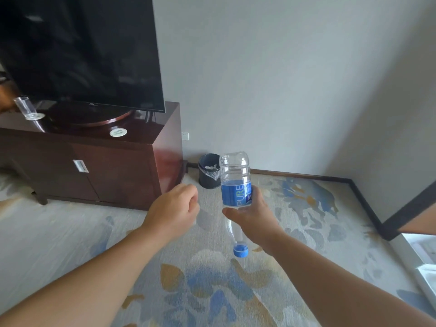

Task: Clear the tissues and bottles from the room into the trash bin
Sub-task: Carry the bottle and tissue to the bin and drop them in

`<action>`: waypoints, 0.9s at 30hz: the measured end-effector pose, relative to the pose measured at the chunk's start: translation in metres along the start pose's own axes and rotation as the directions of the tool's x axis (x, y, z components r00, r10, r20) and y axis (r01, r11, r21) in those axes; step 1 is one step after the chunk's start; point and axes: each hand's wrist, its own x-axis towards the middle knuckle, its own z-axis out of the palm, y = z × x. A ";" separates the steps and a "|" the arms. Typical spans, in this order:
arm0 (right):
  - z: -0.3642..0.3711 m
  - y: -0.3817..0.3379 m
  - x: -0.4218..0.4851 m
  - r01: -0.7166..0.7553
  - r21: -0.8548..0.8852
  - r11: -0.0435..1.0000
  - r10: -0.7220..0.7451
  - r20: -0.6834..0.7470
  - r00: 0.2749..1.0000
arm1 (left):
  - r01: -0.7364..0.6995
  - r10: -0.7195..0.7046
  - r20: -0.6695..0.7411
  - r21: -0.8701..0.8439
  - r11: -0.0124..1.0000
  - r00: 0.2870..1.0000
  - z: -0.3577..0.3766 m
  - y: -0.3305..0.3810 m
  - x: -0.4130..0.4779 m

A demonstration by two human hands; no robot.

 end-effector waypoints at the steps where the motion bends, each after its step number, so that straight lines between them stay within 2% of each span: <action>1: -0.001 0.000 0.012 -0.004 0.009 1.000 0.004 -0.007 1.000 | -0.004 0.004 0.006 -0.007 1.000 1.000 0.004 -0.003 0.012; 9: -0.023 0.006 0.134 -0.018 0.020 1.000 0.019 -0.014 1.000 | -0.038 0.038 0.036 0.004 0.999 0.999 0.046 -0.023 0.131; 19: -0.068 0.004 0.299 -0.032 0.070 0.997 0.029 0.043 0.999 | 0.039 -0.041 0.044 0.036 0.999 0.998 0.086 -0.035 0.285; 27: -0.065 0.001 0.414 -0.051 0.073 0.996 0.046 0.067 0.997 | 0.050 -0.053 0.072 0.046 0.998 0.996 0.113 -0.079 0.387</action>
